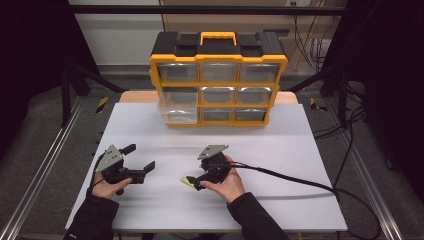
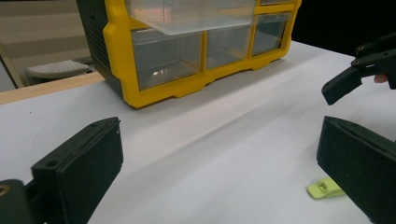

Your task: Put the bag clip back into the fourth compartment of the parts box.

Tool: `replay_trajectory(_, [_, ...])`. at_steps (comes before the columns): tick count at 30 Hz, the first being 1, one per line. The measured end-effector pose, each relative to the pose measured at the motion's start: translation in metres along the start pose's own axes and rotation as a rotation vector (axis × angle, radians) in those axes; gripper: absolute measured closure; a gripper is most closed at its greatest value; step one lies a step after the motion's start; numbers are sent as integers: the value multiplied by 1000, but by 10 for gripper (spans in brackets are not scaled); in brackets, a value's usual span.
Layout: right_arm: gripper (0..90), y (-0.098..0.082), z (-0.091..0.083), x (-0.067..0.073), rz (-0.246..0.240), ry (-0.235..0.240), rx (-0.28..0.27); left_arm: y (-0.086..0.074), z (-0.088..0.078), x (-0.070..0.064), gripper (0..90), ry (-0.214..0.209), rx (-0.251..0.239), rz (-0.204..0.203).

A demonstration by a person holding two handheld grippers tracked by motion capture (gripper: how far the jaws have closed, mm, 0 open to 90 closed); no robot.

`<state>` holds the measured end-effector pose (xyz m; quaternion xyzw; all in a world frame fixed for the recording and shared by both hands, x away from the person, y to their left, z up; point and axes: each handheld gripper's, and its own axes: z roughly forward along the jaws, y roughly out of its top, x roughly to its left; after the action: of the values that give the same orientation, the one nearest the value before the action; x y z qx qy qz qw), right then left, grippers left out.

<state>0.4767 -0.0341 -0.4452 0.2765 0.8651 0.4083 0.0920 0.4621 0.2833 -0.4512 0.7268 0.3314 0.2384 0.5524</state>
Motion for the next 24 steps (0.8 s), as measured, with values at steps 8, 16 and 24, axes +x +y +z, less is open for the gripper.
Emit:
replay_trajectory(8, [178,-3,17,8,-31,7,57,0,1,0,4,-3,2,-1])
replay_trajectory(16, [313,-5,27,12,-45,24,79,-1,1,-1,3,-4,6,-1])
replay_trajectory(24, [472,-8,32,15,-56,53,108,-2,2,-1,4,-6,9,-2])
